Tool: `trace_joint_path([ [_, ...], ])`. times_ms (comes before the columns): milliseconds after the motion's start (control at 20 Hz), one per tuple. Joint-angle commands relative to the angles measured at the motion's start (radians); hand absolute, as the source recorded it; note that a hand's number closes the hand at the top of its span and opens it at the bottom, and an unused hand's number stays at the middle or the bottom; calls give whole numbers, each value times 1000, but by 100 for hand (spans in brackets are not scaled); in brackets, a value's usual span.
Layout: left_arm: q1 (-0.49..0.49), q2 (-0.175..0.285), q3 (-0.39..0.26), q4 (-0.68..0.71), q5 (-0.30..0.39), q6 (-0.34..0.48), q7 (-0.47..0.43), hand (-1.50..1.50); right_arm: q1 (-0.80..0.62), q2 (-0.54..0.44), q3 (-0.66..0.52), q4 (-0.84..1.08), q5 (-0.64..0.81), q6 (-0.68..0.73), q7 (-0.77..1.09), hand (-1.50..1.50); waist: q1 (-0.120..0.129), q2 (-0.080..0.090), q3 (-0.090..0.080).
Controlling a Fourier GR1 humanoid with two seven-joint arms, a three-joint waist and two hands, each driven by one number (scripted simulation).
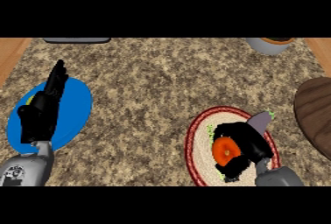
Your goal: Pick the squash from the placemat and place it in the bowl
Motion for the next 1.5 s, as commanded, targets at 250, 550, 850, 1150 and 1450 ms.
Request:
trace_joint_path([
  [250, 4, -25, 10, 24, -26, -8, -28, 0, 234, -33, 91, -269, 91, -40, -78, 150, -13, 0, 2],
  [550, 9, -13, 38, 20, -15, -1, -11, 0, 572, -157, 428, -587, 279, -63, -96, 150, -53, -13, 0],
  [850, 20, 13, 65, -6, -5, -15, 13, 0, 868, -238, 410, -877, 202, -298, -193, 150, -55, -11, 3],
  [1150, 22, 9, 61, -15, 13, -36, 4, 0, 1032, -305, 234, -1109, 78, -397, -194, 150, -41, -4, 3],
  [1450, 44, -4, 52, -27, -7, -18, -15, 0, 1085, -281, 67, -1100, -24, -493, -209, 150, -31, -3, 3],
])
